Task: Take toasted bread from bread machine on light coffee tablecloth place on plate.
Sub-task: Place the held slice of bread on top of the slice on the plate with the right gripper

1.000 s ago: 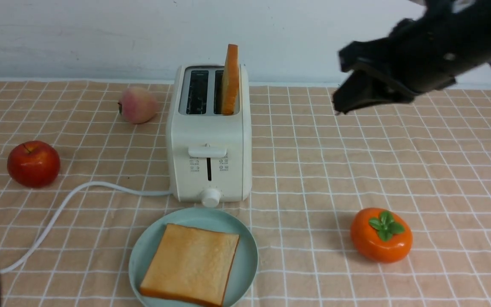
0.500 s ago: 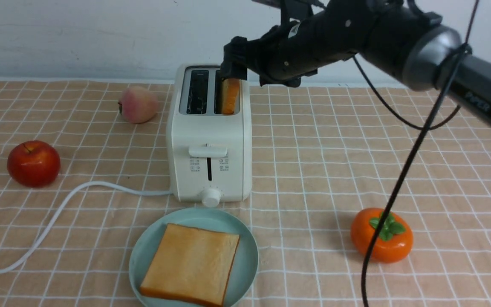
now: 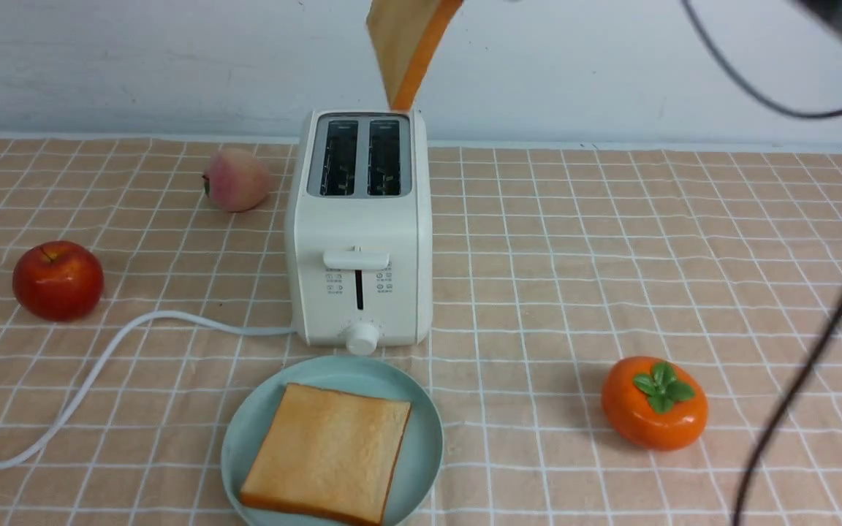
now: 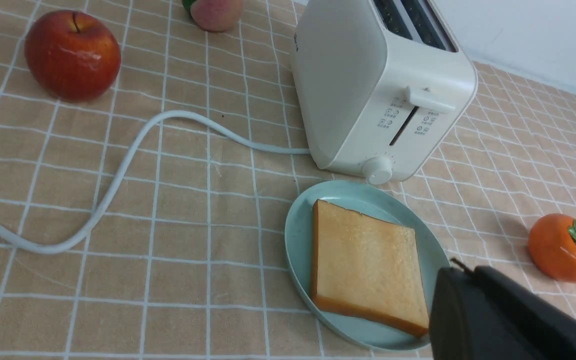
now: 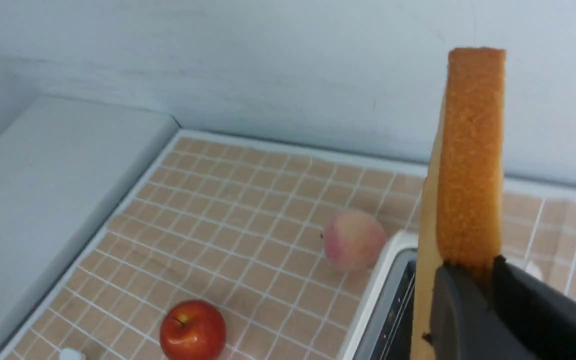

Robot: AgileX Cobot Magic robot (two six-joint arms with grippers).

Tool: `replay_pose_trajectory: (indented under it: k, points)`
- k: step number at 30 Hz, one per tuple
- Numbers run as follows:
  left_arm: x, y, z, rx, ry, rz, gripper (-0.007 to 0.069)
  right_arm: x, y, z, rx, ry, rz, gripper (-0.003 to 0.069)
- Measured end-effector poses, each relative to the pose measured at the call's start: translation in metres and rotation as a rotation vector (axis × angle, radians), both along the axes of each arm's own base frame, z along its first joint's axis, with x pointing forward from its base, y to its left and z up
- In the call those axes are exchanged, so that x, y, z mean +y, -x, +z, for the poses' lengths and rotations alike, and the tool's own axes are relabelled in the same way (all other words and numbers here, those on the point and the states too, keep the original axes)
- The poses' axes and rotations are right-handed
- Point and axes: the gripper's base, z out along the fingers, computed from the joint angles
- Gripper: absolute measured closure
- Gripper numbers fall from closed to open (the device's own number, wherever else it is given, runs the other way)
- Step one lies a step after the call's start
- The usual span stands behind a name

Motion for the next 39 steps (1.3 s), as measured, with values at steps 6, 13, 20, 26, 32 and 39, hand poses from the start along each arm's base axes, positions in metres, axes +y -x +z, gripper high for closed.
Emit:
replay_pose_trajectory:
  k: [6,13,20,26,32,39]
  points:
    - [0.002,-0.001,0.002,-0.033,-0.032,0.017,0.0638,-0.065,0.097,0.076,-0.068,0.11,0.005,0.0606]
    - [0.004,-0.003,0.006,-0.083,-0.059,0.031,0.0638,-0.103,0.136,0.078,0.019,0.264,-0.072,0.0606]
    - [0.004,-0.004,0.009,-0.128,-0.051,0.029,0.0638,-0.084,0.126,0.009,0.293,0.263,0.094,0.0606]
    - [0.004,-0.004,0.01,-0.133,-0.049,0.029,0.0638,-0.045,0.096,-0.123,0.606,0.031,0.339,0.0606]
    - [0.004,-0.004,0.01,-0.133,-0.049,0.029,0.0638,-0.021,0.067,-0.199,0.665,-0.236,0.366,0.0605]
    - [0.004,-0.004,0.01,-0.133,-0.049,0.029,0.0638,0.016,0.052,-0.258,0.741,-0.262,0.335,0.0513]
